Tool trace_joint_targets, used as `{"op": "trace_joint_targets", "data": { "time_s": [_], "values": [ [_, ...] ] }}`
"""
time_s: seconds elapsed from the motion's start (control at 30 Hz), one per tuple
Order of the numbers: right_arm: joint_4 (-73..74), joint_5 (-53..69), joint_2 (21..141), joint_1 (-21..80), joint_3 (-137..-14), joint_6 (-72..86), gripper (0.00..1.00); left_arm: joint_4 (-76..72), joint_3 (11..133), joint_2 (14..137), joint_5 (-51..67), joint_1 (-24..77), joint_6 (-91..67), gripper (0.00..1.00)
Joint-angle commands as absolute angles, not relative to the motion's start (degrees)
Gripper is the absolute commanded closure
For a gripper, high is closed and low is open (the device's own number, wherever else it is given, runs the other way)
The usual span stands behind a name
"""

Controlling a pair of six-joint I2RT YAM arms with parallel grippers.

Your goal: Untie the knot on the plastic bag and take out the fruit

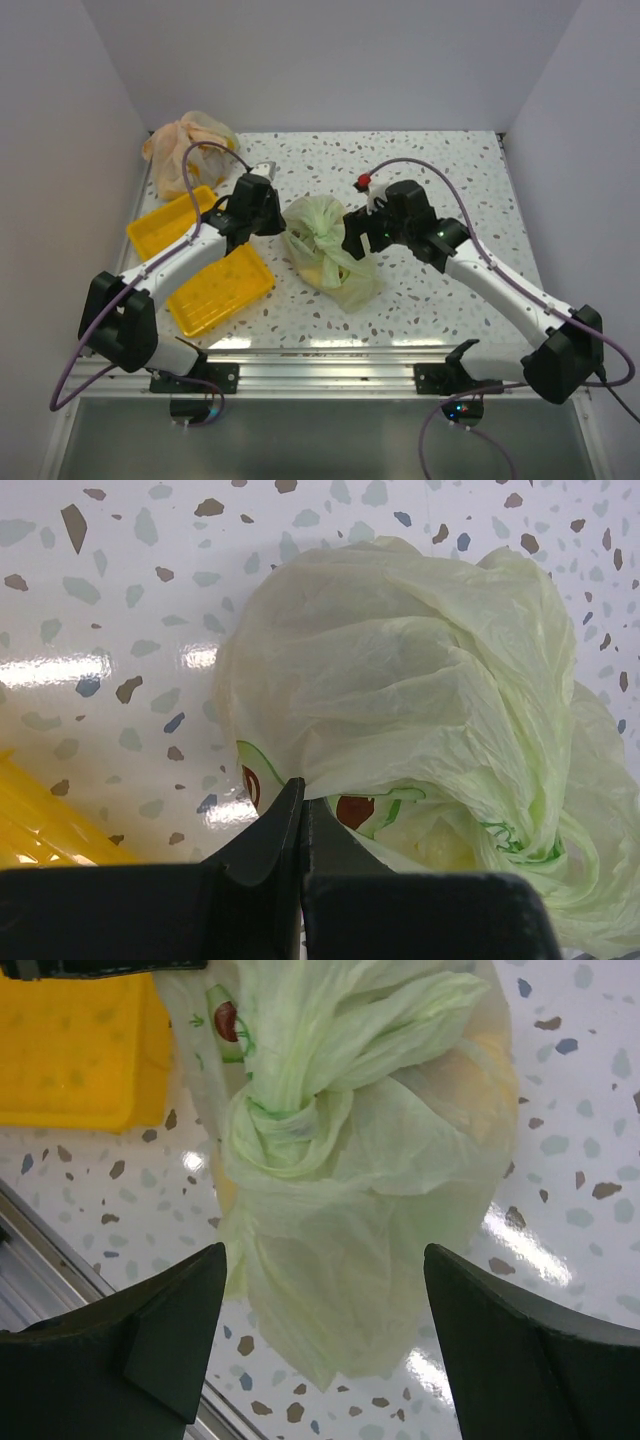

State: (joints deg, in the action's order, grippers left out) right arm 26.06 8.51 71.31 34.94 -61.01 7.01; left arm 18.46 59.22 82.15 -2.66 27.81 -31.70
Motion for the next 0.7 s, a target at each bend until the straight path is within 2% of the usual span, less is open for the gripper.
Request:
{"op": "trace_joint_targets", "data": {
  "time_s": [0.0,0.27,0.4,0.43,0.5,0.53,0.57,0.63,0.67],
  "values": [
    [25.1,9.3,74.1,38.7,-65.6,0.7,0.16,16.6,59.0,80.1,-1.1,28.0,-30.9,1.0],
    [25.6,3.5,80.5,43.9,-66.7,-3.9,0.19,17.0,59.2,80.1,-1.6,28.0,-31.0,1.0],
    [26.6,0.2,83.5,45.4,-66.9,-4.8,0.37,17.6,59.4,80.0,-2.4,28.0,-31.0,1.0],
    [27.0,0.1,83.8,45.4,-66.9,-4.8,0.51,17.7,59.5,79.9,-2.7,28.0,-31.0,1.0],
    [27.3,-3.9,83.6,45.4,-66.2,-4.3,0.71,18.4,59.6,79.7,-3.9,28.0,-31.0,1.0],
    [27.2,-5.2,83.0,45.4,-65.8,-3.6,0.87,18.6,59.6,79.6,-4.6,28.0,-31.1,1.0],
    [26.6,-7.8,81.1,45.4,-64.7,-3.2,0.94,19.2,59.5,79.5,-6.0,28.0,-31.1,1.0],
    [25.6,-11.7,79.1,45.4,-63.3,-2.2,1.0,19.7,59.3,79.4,-7.1,27.9,-31.2,1.0],
    [25.1,-13.3,77.8,45.1,-62.7,-1.8,1.0,20.0,59.2,79.2,-8.2,27.9,-31.5,1.0]
  ]
}}
